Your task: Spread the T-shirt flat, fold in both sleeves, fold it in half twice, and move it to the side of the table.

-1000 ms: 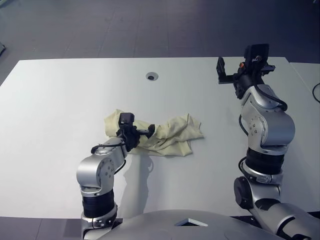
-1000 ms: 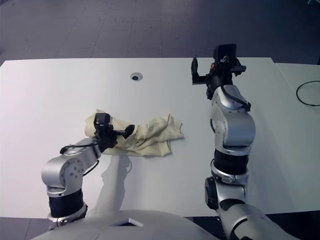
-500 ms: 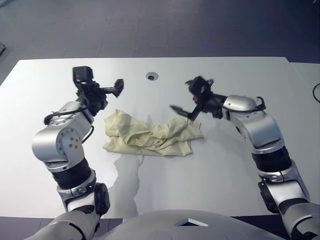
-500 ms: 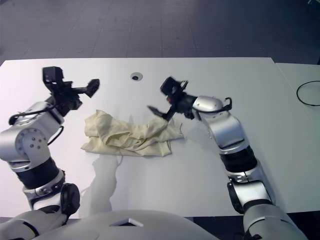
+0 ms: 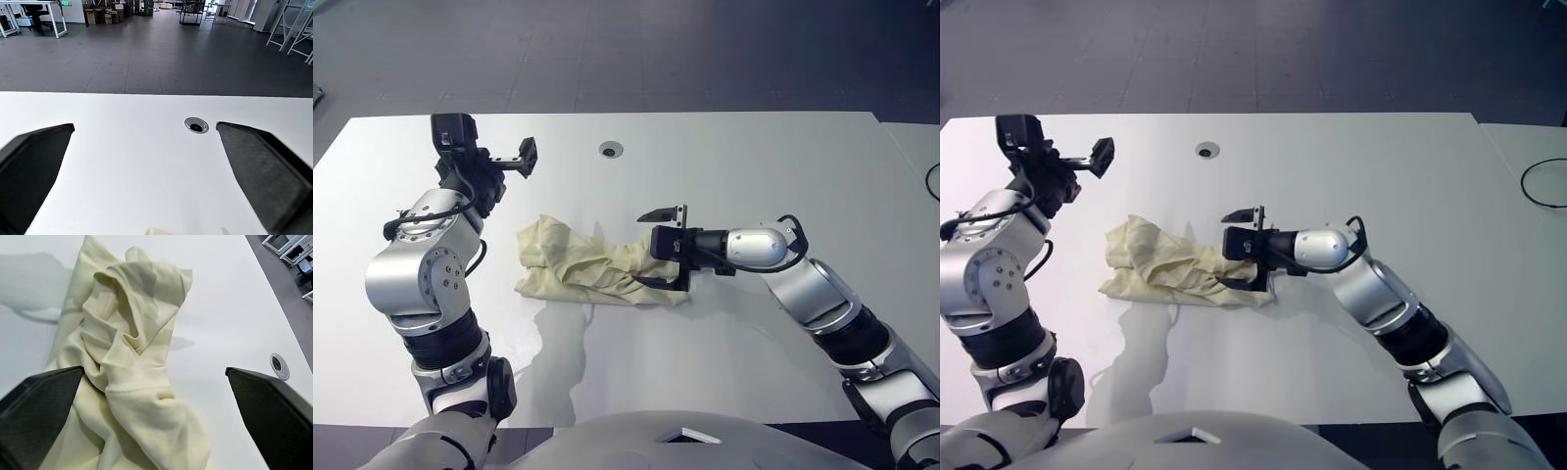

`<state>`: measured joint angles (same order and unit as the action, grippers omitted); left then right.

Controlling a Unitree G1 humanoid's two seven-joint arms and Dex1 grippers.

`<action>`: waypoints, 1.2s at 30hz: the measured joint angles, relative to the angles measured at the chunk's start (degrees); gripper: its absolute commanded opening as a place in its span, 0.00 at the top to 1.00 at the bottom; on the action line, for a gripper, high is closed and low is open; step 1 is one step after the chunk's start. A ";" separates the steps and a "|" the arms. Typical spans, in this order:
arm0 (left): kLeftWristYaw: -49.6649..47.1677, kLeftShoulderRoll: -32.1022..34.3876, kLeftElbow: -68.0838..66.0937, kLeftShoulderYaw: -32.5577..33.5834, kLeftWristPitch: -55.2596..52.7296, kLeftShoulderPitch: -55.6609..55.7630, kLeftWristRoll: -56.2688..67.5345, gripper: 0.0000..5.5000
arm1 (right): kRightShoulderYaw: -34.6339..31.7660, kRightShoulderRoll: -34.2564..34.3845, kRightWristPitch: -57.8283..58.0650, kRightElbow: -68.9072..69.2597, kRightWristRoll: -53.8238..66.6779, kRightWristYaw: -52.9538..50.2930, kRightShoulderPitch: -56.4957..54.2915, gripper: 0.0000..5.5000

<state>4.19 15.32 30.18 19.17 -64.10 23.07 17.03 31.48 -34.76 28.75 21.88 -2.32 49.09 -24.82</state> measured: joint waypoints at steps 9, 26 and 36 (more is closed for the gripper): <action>-1.08 -0.59 0.00 -0.07 0.22 0.00 0.03 0.02 | 0.85 0.08 -4.80 -2.99 -7.86 -1.49 -0.01 0.02; -1.89 -1.11 0.08 -0.58 0.28 -0.45 0.06 0.02 | 2.36 2.63 -6.79 -3.80 -13.25 -1.51 2.82 0.43; -2.23 -1.14 0.08 -0.71 0.29 -0.50 0.13 0.02 | 2.36 3.02 -7.20 -3.91 -14.92 -1.20 2.91 0.74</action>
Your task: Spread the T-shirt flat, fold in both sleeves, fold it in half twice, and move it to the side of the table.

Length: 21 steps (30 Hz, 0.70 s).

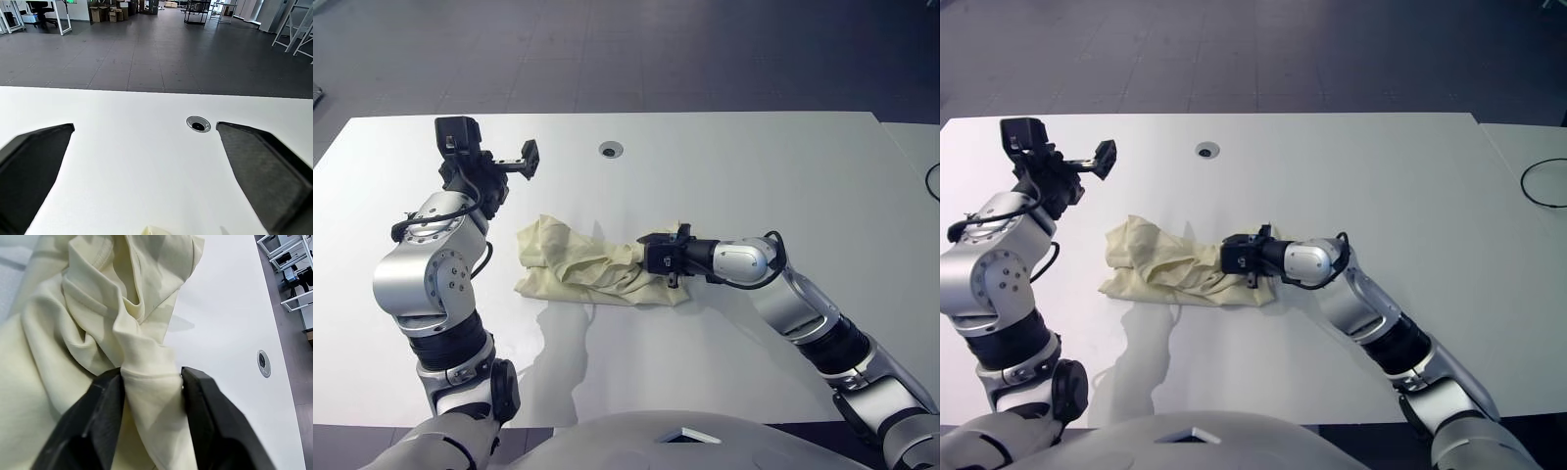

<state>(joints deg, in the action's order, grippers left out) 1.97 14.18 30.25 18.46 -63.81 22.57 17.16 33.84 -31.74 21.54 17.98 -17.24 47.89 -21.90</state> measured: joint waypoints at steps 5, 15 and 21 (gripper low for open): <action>-0.02 -0.05 0.00 0.00 0.04 -0.12 0.00 0.02 | -0.02 -0.60 -1.17 0.00 -0.60 1.21 0.32 0.90; 16.01 9.18 -1.95 -6.69 11.40 -5.60 1.06 0.02 | -6.24 -4.61 -2.27 -1.67 -0.37 1.97 0.43 1.00; 32.46 20.04 -6.56 -14.50 30.71 -12.23 -2.56 0.02 | -9.49 -4.51 -3.05 -5.98 0.55 1.63 -1.92 1.00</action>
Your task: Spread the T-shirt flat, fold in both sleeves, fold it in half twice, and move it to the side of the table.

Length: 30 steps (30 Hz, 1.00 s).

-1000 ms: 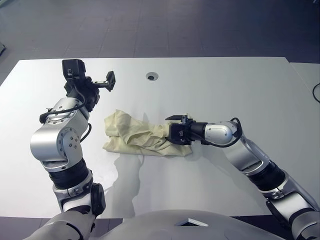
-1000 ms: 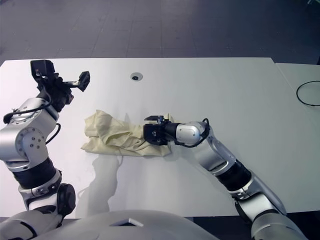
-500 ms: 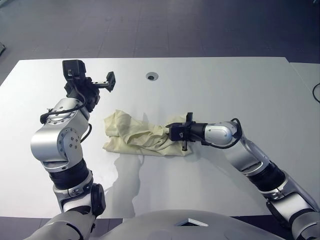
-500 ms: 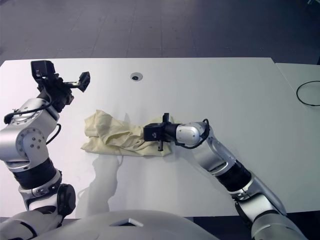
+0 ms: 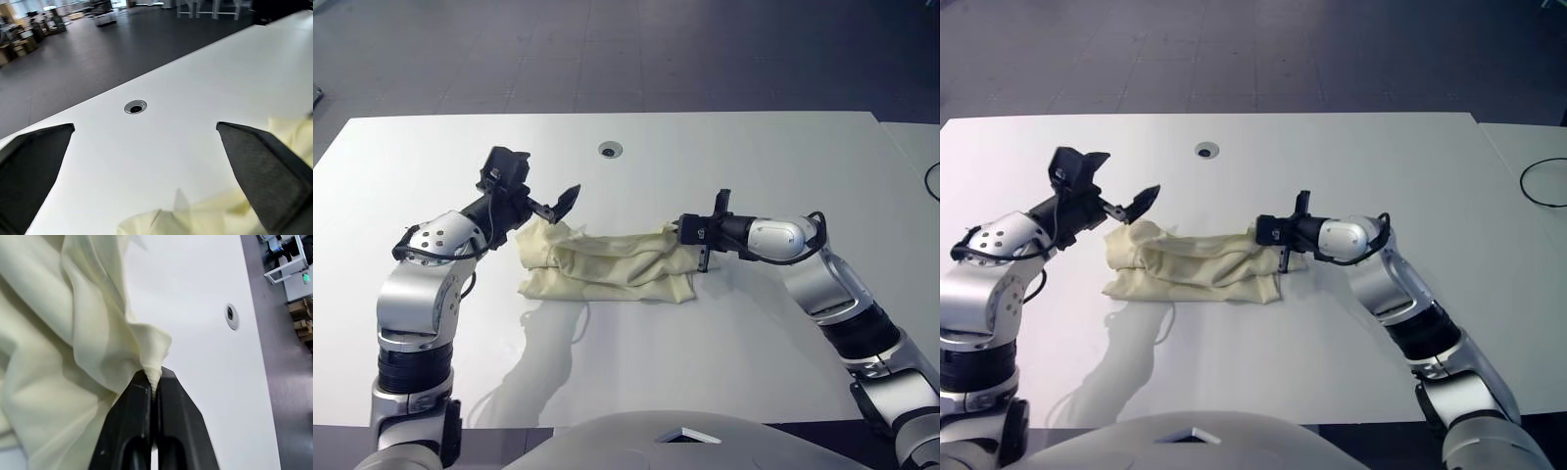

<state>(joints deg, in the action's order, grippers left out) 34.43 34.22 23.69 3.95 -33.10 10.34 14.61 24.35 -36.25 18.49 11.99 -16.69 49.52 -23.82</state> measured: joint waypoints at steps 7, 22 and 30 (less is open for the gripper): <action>17.14 8.26 -7.02 -4.68 11.89 0.29 -0.08 0.02 | -0.05 0.36 -0.50 0.04 -0.10 -0.05 0.12 1.00; 25.18 11.50 -18.20 -16.62 21.37 7.38 -11.17 0.26 | -0.02 1.05 -0.71 0.16 -0.54 -0.15 0.45 1.00; 25.19 11.62 -18.25 -18.98 21.21 7.16 -14.96 0.51 | 0.01 1.36 -1.04 -0.27 -1.31 -0.17 0.45 1.00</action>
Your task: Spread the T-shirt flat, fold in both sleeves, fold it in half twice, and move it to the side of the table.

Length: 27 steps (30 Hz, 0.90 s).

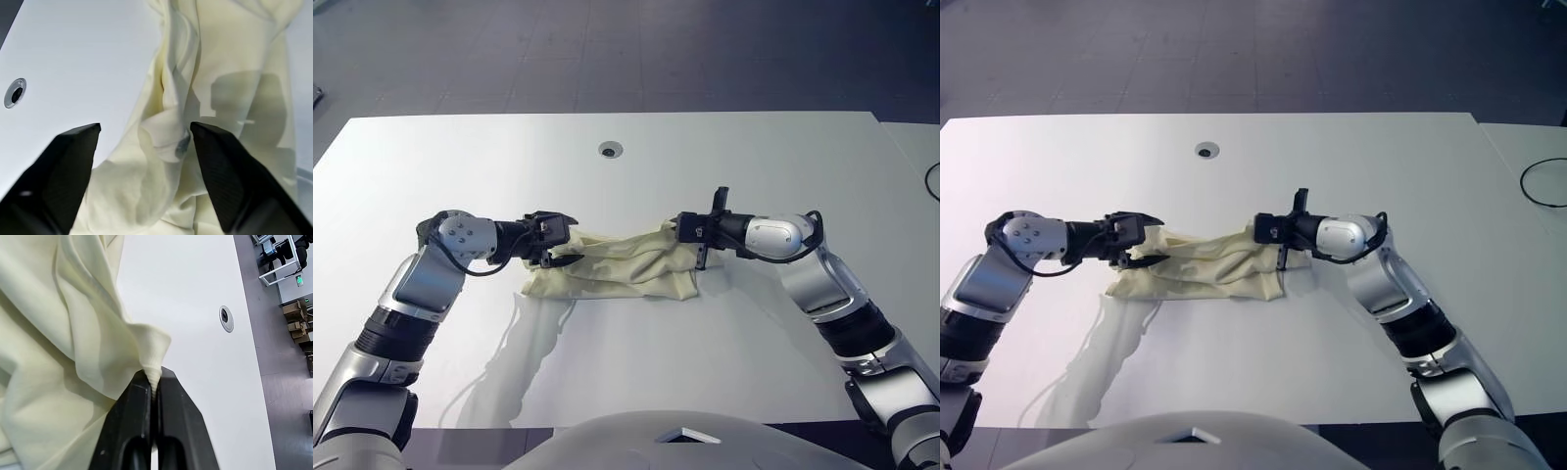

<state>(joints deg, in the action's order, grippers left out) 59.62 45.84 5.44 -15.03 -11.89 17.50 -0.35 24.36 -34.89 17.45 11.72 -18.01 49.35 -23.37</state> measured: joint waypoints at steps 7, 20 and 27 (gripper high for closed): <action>0.03 -0.06 -0.01 -0.88 -0.12 -0.80 -1.16 0.72 | 0.00 0.27 -0.04 -0.01 -0.13 0.01 0.00 1.00; 0.08 -1.87 0.07 -0.45 -2.70 -0.25 0.63 1.00 | -0.24 0.34 0.00 -0.29 0.01 0.54 0.00 1.00; -5.15 -7.58 -5.91 1.19 -3.75 8.84 0.77 1.00 | -3.67 1.17 -2.26 -12.05 1.93 -0.74 -4.55 1.00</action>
<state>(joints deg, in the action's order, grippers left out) 54.47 38.26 -0.46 -13.84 -15.64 26.34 0.42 20.68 -33.73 15.19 -0.33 -16.08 48.60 -27.92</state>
